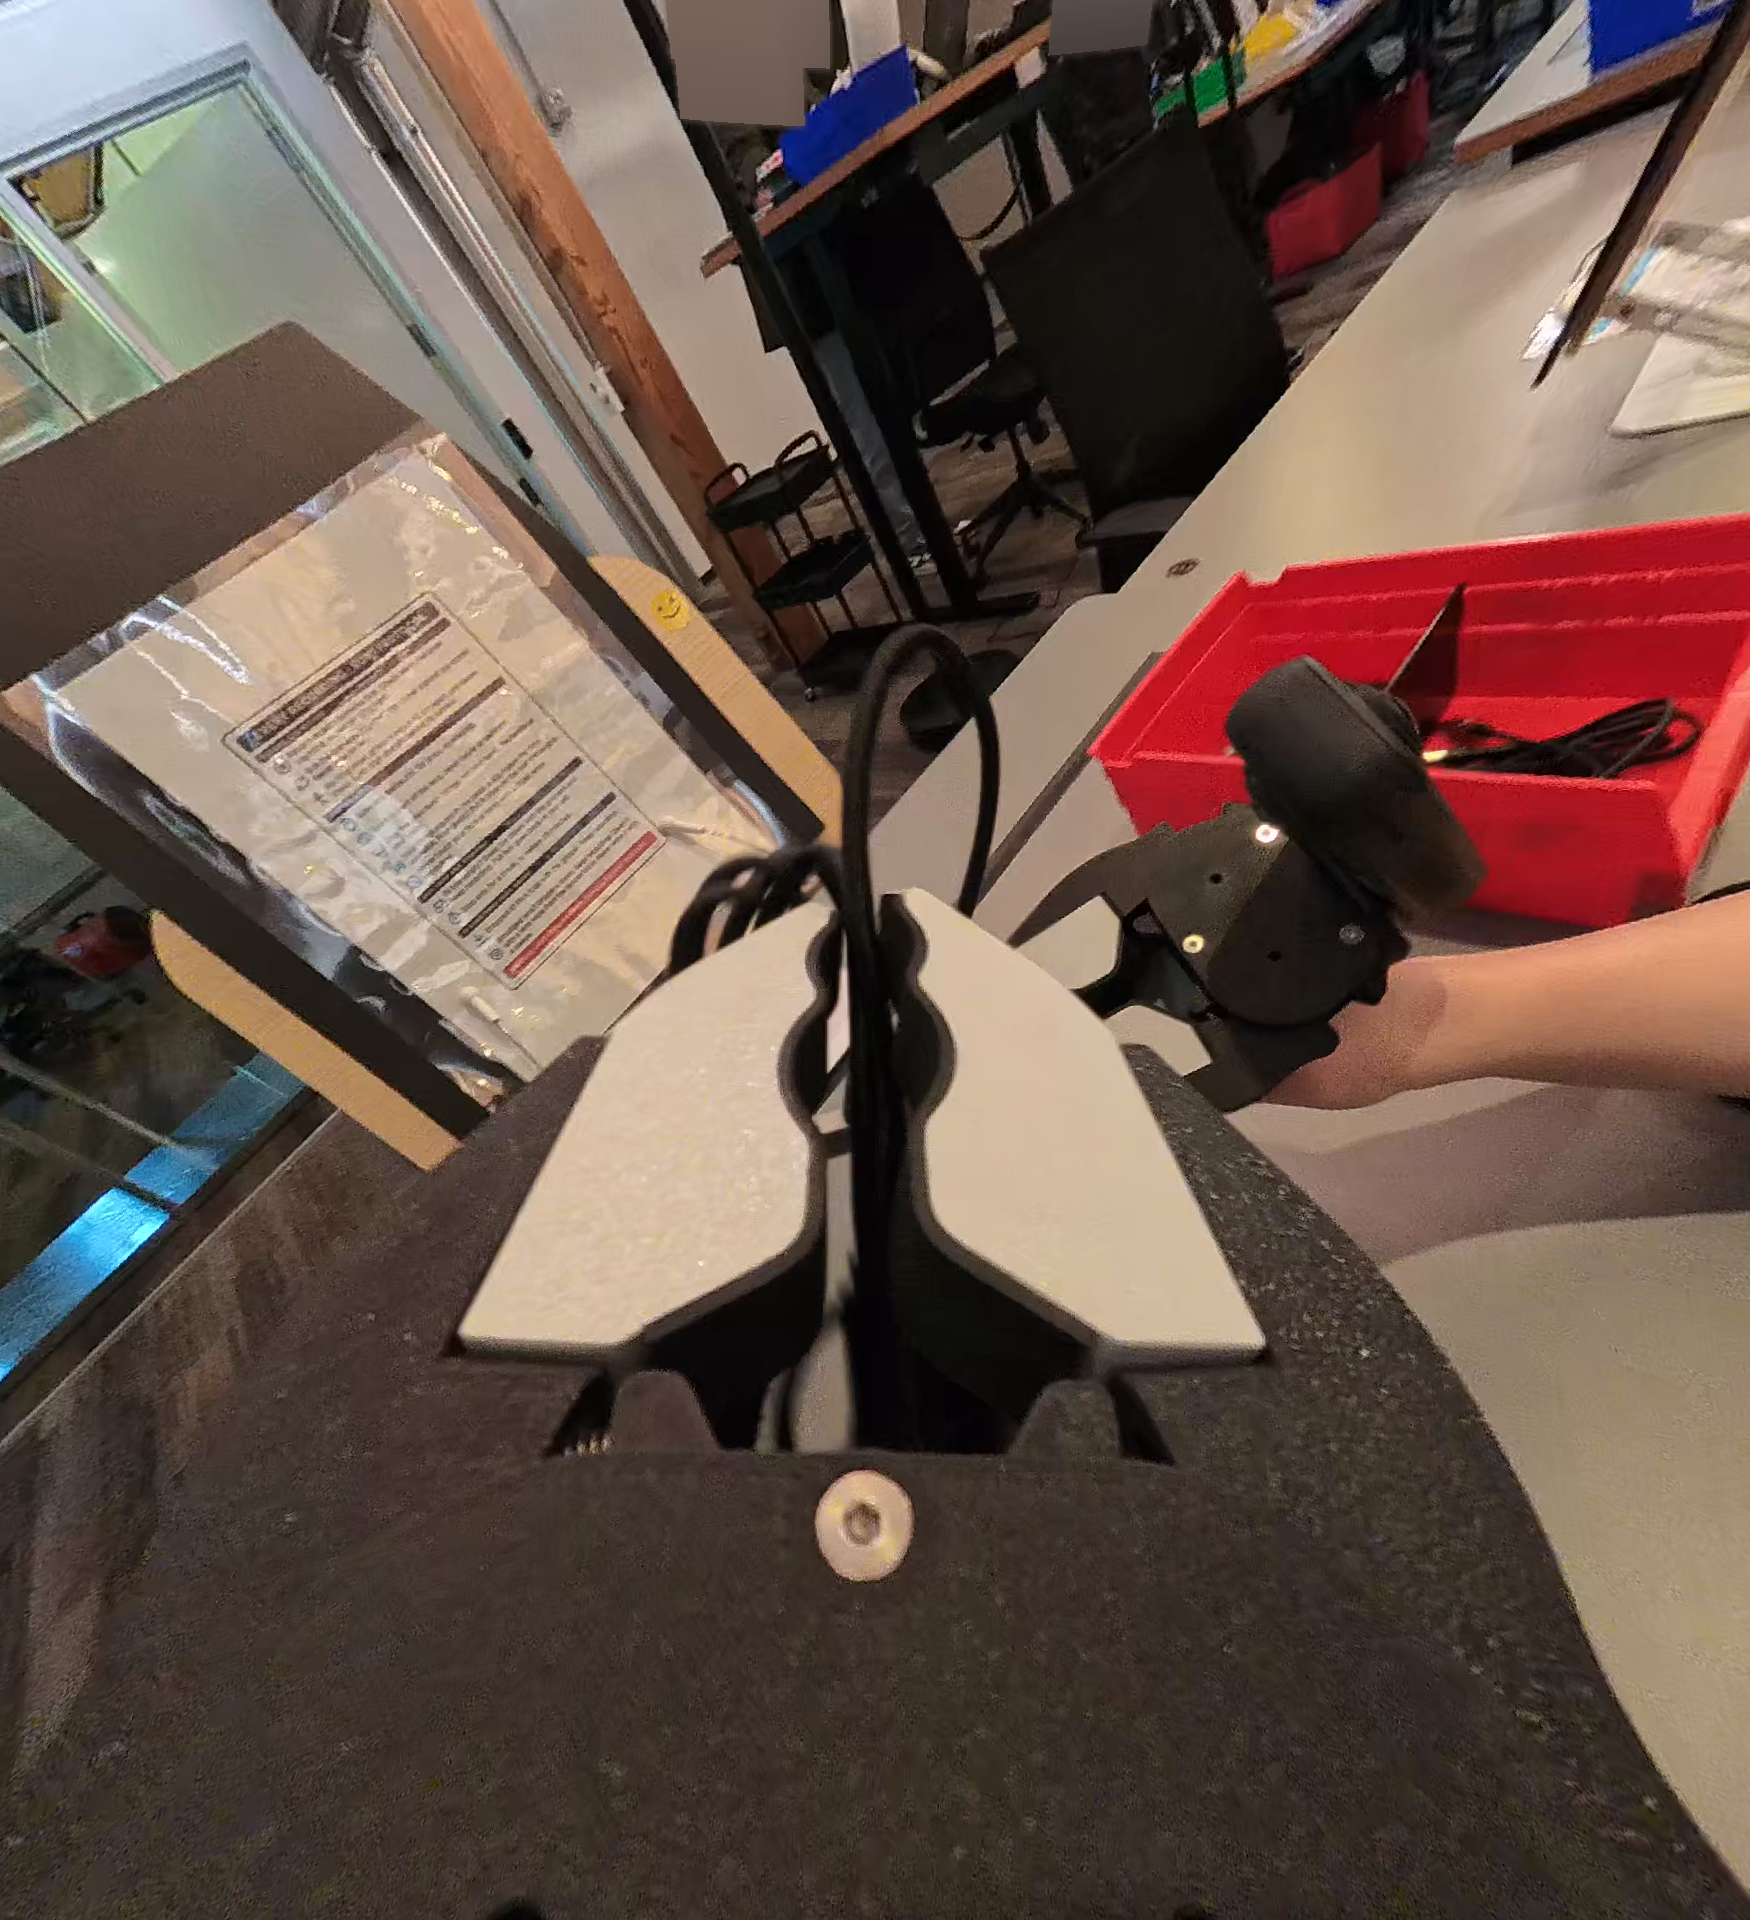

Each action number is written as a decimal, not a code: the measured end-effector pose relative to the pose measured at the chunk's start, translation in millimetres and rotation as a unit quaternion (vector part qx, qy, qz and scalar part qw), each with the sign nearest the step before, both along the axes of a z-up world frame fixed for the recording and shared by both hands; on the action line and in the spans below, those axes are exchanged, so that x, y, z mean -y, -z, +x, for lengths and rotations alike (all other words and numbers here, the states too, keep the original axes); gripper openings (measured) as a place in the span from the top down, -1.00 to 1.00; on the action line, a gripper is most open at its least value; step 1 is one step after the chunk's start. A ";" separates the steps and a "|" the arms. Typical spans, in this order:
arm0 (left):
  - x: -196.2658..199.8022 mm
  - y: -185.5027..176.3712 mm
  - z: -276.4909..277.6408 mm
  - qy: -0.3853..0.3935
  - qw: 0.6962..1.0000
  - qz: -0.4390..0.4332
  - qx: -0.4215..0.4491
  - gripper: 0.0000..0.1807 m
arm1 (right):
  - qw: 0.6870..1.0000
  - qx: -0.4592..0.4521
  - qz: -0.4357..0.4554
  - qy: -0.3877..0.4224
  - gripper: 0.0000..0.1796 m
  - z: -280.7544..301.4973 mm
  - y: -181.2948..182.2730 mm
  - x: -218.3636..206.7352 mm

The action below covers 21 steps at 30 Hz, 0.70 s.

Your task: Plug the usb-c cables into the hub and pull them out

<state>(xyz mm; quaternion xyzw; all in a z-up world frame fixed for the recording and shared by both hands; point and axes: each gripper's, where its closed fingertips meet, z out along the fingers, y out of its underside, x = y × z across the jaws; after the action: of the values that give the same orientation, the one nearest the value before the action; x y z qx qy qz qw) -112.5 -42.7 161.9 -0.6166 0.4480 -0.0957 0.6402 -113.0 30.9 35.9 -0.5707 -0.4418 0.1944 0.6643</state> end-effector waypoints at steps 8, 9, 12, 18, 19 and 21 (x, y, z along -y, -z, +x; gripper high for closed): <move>54.7 -20.9 -5.3 0.119 0.989 -0.044 0.076 0.42 | 0.943 0.096 0.301 0.105 0.88 31.1 -56.8 19.7; 60.1 -24.2 -9.5 0.131 0.986 -0.048 0.088 0.41 | 0.926 0.115 0.341 0.114 0.88 34.0 -60.7 23.2; 60.2 -35.7 -29.4 0.132 0.982 -0.032 0.130 0.44 | 0.891 0.151 0.417 0.099 0.88 36.6 -65.8 35.9; 25.4 -5.5 -47.0 0.129 0.984 -0.079 0.092 0.26 | 0.818 0.241 0.520 0.055 0.88 29.5 -53.7 54.3; 21.6 7.2 -43.6 0.139 0.983 -0.097 0.065 0.27 | 0.814 0.243 0.525 0.049 0.88 28.0 -52.4 56.5; 9.1 25.2 -38.1 0.138 0.986 -0.095 0.015 0.29 | 0.806 0.242 0.538 0.041 0.88 26.3 -51.8 61.6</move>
<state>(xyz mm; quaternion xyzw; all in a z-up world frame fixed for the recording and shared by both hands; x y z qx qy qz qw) -150.6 -51.8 136.7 -0.6055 0.5081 -0.2346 0.5659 -86.7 -30.8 87.8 -0.1677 -0.5981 -0.2462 0.7440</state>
